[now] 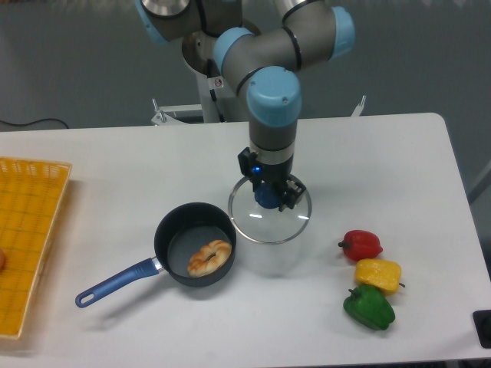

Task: Close the pot lid
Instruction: 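Carry the glass lid by its knob toward the blue saucepan, then lower the glass lid onto the saucepan rim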

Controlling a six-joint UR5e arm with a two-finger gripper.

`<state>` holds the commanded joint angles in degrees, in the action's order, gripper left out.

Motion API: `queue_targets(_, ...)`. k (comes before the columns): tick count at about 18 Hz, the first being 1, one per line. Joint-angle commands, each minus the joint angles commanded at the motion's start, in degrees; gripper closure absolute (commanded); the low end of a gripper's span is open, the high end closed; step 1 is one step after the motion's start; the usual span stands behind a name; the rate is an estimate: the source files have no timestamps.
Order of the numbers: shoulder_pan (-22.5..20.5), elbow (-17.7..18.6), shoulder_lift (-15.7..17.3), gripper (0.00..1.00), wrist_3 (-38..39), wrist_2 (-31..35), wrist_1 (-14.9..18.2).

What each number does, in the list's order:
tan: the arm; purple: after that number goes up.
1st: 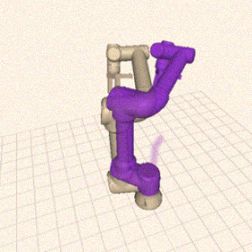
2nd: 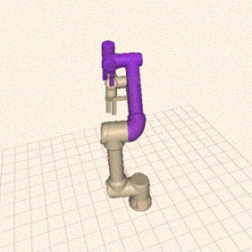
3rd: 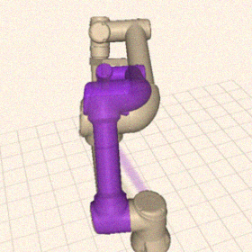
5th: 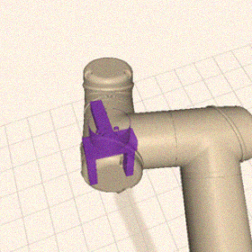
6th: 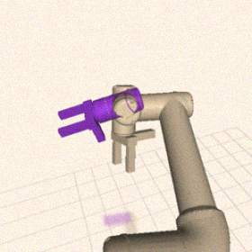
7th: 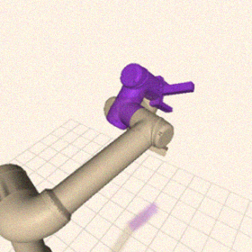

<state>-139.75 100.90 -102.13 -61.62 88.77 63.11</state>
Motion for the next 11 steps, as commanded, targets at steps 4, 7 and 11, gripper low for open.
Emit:
queue_targets(4, 2.29, -0.09, -0.26, 0.48, 2.9, 0.0, -0.18)
queue_targets(7, 3.95, -0.09, -0.44, 0.48, 5.1, 0.0, -0.26)
queue_targets(11, 5.89, -0.26, -0.61, 0.48, 7.56, 0.0, -0.26)
